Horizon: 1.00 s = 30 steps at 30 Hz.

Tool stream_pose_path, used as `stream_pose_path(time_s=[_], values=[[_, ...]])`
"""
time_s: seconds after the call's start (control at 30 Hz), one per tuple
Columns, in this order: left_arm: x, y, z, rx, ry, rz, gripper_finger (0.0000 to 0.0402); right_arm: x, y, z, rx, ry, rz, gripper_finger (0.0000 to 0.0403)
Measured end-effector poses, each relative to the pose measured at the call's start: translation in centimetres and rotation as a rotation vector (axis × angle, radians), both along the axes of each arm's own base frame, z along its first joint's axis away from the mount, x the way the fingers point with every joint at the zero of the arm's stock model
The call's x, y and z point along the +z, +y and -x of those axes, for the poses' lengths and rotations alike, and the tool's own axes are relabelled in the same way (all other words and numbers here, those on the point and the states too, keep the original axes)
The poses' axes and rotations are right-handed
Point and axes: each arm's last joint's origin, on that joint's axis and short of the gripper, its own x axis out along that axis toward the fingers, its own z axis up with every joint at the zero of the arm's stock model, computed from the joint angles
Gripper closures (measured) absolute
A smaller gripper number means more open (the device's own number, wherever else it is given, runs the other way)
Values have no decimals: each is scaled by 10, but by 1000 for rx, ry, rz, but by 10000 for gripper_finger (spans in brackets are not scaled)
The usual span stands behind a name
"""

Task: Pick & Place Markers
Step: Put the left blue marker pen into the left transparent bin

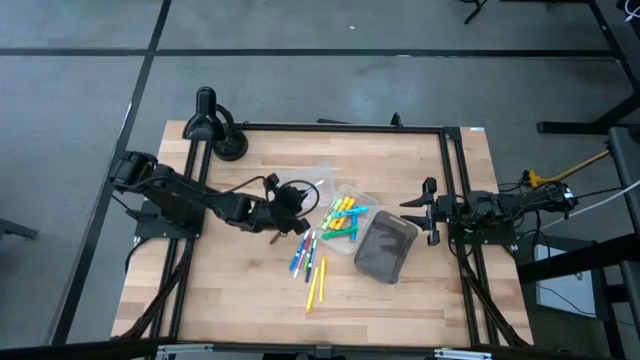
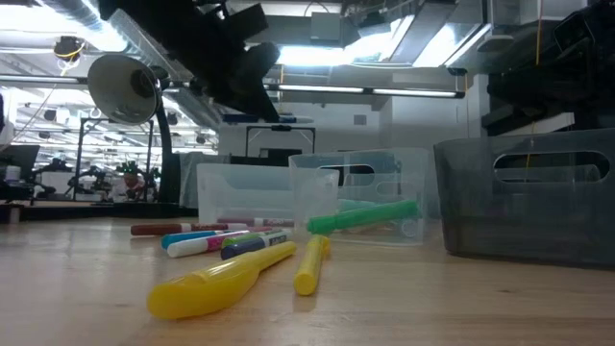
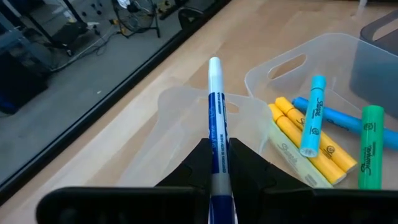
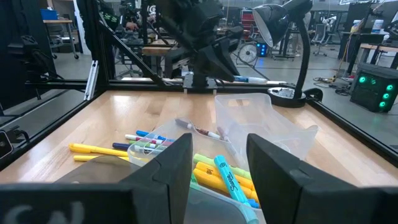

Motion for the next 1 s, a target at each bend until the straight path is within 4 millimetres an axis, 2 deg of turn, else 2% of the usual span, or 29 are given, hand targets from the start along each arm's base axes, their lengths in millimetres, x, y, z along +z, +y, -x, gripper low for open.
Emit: stream_pose_path(time_s=[1.0], values=[[-2,60,-8,-92,43,177,371,0,0,0,0,0,0,251]])
